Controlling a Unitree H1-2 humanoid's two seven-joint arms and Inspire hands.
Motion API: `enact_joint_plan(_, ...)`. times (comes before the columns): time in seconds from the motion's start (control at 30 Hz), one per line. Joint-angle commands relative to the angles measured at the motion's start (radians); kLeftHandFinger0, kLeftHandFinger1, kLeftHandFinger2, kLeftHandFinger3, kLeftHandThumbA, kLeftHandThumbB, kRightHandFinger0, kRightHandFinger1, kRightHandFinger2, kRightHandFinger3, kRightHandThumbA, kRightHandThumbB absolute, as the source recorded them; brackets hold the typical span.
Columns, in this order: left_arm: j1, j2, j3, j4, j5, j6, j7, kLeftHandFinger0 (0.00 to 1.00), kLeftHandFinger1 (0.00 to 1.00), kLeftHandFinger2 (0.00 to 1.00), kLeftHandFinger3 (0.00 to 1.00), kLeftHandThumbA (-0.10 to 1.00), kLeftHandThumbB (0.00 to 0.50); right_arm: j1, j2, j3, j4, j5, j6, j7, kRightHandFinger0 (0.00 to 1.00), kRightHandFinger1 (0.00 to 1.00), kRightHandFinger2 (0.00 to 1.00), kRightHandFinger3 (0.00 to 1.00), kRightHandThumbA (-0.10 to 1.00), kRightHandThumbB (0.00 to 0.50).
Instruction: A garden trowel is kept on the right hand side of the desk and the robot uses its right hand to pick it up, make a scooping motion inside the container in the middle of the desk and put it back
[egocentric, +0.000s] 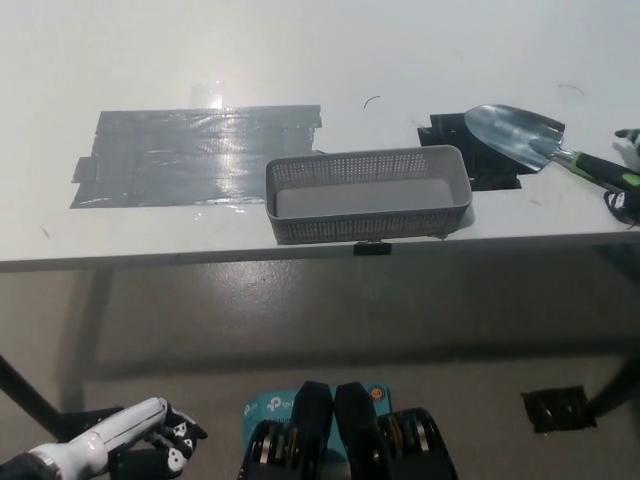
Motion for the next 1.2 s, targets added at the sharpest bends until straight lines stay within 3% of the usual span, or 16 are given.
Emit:
enact_joint_plan(0.0,-0.026,0.018,0.004,-0.041,0.004,0.013,-0.011,0.72,0.69,0.76,0.87,1.0,0.395,-0.043,-0.001,0.038,-0.083,-0.037,-0.003,0.069,1.0,1.0,1.0,1.0,0.66,0.216)
enact_joint_plan(0.17,-0.035,0.019,0.005,-0.049,0.003,0.011,-0.006,0.68,0.66,0.73,0.82,1.0,0.402,-0.039,-0.017,0.093,-0.116,-0.076,-0.013,0.095,1.0,1.0,1.0,1.0,0.63,0.218)
enact_joint_plan(0.27,-0.037,0.018,0.011,-0.053,0.008,0.013,-0.011,0.7,0.68,0.73,0.83,1.0,0.413,-0.034,-0.024,0.109,-0.123,-0.081,-0.006,0.114,1.0,1.0,1.0,1.0,0.62,0.213)
enact_joint_plan(0.4,-0.041,0.022,0.009,-0.06,-0.002,0.01,-0.01,0.68,0.66,0.71,0.79,1.0,0.416,-0.02,-0.038,0.158,-0.102,-0.116,0.036,0.2,1.0,1.0,1.0,1.0,0.52,0.121)
enact_joint_plan(0.53,-0.047,0.024,0.011,-0.06,0.003,0.013,-0.017,0.68,0.66,0.71,0.8,1.0,0.448,-0.029,-0.047,0.264,-0.033,-0.202,0.052,0.27,1.0,1.0,1.0,1.0,0.51,0.046)
enact_joint_plan(0.6,-0.047,0.025,0.011,-0.066,0.006,0.013,-0.017,0.68,0.66,0.71,0.81,1.0,0.435,-0.039,-0.04,0.285,-0.005,-0.2,0.065,0.288,1.0,1.0,1.0,1.0,0.45,0.015)
enact_joint_plan(0.63,-0.047,0.025,0.011,-0.064,0.0,0.013,-0.018,0.69,0.67,0.72,0.81,1.0,0.442,-0.04,-0.032,0.29,0.028,-0.196,0.085,0.29,1.0,1.0,1.0,1.0,0.31,0.008)
enact_joint_plan(0.9,-0.053,0.027,0.001,-0.061,0.003,0.013,-0.025,0.7,0.67,0.74,0.82,1.0,0.456,-0.029,-0.02,0.299,0.058,-0.182,0.094,0.268,1.0,1.0,1.0,1.0,0.21,0.001)
enact_joint_plan(0.93,-0.053,0.025,0.004,-0.063,-0.001,0.013,-0.026,0.71,0.68,0.74,0.8,1.0,0.464,-0.024,-0.015,0.281,0.057,-0.157,0.073,0.269,0.96,1.0,1.0,1.0,0.13,0.001)
enact_joint_plan(1.03,-0.056,0.023,0.005,-0.058,-0.004,0.013,-0.029,0.7,0.67,0.74,0.78,1.0,0.483,-0.012,-0.005,0.267,0.015,-0.151,0.114,0.281,1.0,1.0,1.0,1.0,0.28,0.002)
enact_joint_plan(1.17,-0.06,0.02,0.012,-0.055,-0.012,0.013,-0.038,0.72,0.69,0.75,0.78,1.0,0.486,-0.001,0.008,0.261,-0.027,-0.148,0.161,0.326,1.0,1.0,1.0,1.0,0.32,0.007)
